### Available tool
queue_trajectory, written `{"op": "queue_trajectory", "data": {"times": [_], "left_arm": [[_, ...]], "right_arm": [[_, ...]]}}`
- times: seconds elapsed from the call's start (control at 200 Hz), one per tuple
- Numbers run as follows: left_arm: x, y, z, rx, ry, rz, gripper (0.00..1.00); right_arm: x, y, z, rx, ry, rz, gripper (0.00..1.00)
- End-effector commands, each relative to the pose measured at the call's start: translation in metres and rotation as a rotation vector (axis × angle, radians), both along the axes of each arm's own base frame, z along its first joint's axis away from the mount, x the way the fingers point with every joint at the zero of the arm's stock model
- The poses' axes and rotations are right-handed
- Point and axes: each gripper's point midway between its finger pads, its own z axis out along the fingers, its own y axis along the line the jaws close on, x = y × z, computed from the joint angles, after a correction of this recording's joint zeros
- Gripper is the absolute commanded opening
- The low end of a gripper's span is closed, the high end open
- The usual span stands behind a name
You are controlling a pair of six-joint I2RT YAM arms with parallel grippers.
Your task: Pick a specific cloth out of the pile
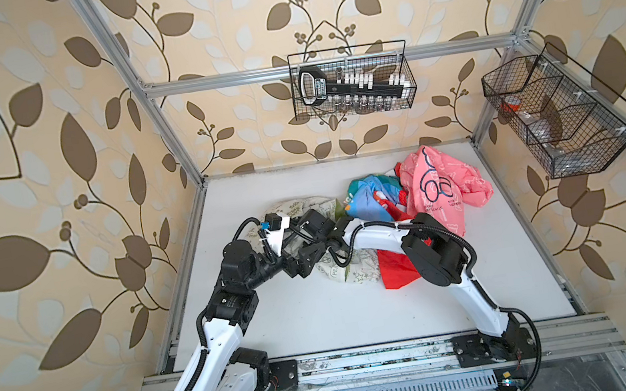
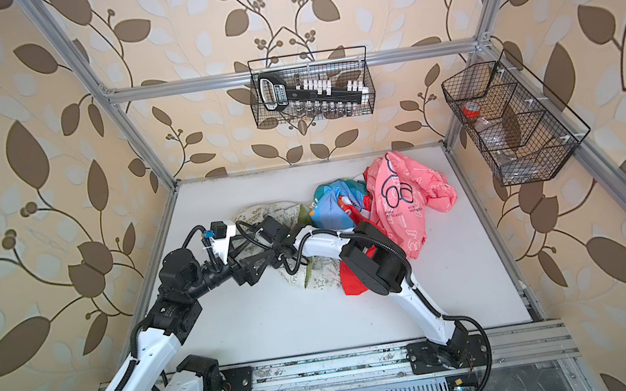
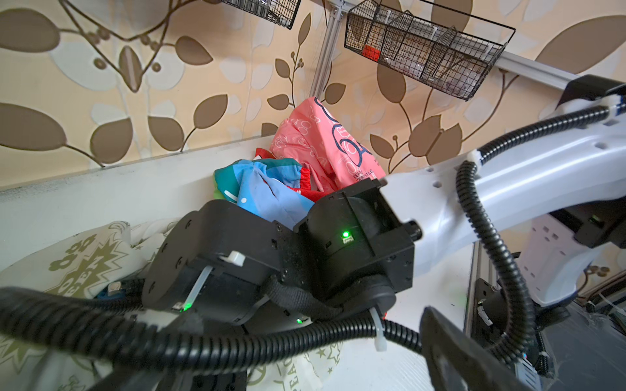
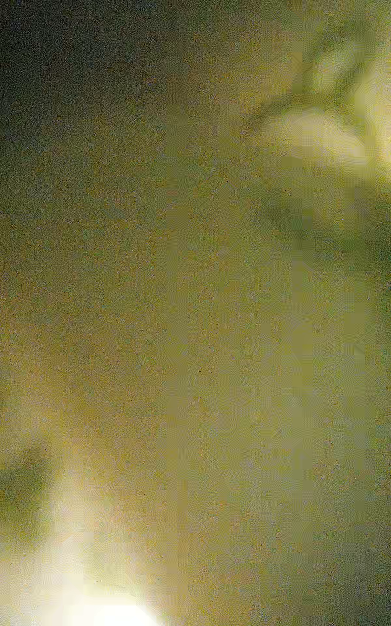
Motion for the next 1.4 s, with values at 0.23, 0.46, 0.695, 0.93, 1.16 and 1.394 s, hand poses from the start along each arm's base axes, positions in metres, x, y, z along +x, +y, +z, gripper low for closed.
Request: {"op": "queue_trajectory", "data": {"times": [0.23,0.46,0.695,0.93,1.16,1.394], "left_arm": [[-0.013,-0.002,0.025,-0.017,-0.118,-0.023,0.99],[-0.018,0.000,0.033,-0.020,-0.145,-0.008,0.99],[-0.027,-0.001,0.040,-0.006,-0.174,-0.001,0.99],[-0.034,-0.001,0.047,-0.008,-0.203,0.004,0.99],[-0.045,-0.004,0.056,0.000,-0.226,-0.012,0.99],[-0.056,-0.005,0.062,0.022,-0.257,-0.011,0.99]], "right_arm": [[0.012,-0.050,0.124,0.034,-0.083,-0.076,0.00],[0.032,-0.054,0.260,0.205,-0.314,-0.115,0.00],[0.041,-0.075,0.362,0.320,-0.498,-0.167,0.00],[0.031,-0.053,0.428,0.515,-0.574,-0.056,0.00],[0.046,-0.014,0.416,0.608,-0.519,0.037,0.00],[0.071,0.034,0.354,0.758,-0.314,0.149,0.00]]}}
